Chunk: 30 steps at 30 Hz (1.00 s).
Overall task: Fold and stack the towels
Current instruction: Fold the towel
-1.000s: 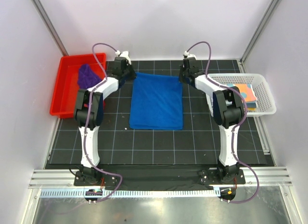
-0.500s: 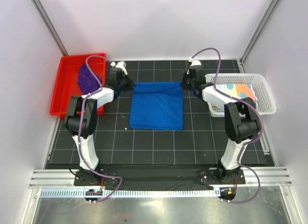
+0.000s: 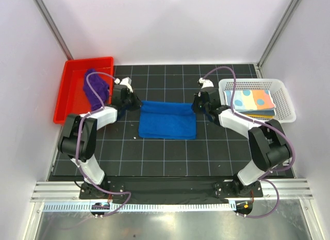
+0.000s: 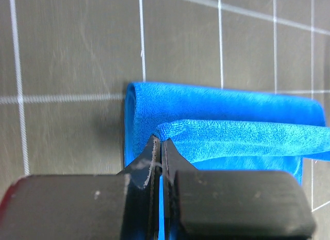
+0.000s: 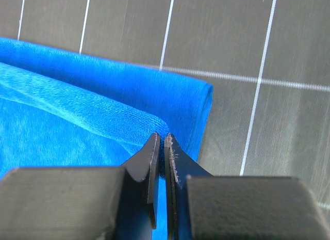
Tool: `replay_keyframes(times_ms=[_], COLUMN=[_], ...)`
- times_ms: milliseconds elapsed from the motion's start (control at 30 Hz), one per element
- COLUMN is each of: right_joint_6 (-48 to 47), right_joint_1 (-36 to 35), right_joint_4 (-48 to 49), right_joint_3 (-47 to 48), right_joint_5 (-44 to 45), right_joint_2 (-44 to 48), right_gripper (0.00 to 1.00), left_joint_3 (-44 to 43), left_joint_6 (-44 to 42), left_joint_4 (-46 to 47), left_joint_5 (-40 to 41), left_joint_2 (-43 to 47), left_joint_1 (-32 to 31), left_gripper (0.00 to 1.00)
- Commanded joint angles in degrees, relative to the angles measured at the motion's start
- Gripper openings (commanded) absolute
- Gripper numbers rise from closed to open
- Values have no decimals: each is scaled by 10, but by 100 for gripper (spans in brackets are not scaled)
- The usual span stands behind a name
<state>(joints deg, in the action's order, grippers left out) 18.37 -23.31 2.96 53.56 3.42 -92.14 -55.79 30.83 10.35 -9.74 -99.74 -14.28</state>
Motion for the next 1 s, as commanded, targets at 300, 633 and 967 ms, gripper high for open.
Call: replay_keyframes(times_ms=[300,633,967], right_joint_6=[18,26,37], right_joint_1=[-36,-44,-57], right_joint_4=[28,25,28], right_joint_3=[-65,-103,-134], right_joint_5=[49,59,56], right_joint_2=[80,123,149], right_gripper=[1,1,1], left_joint_3=[79,117,148], left_joint_6=[12,11,15], left_joint_4=[16,6,0], left_joint_5=[14,14,24], left_joint_2=[97,138,168], left_joint_1=[-16,-21,-24], left_gripper=[0,0,0])
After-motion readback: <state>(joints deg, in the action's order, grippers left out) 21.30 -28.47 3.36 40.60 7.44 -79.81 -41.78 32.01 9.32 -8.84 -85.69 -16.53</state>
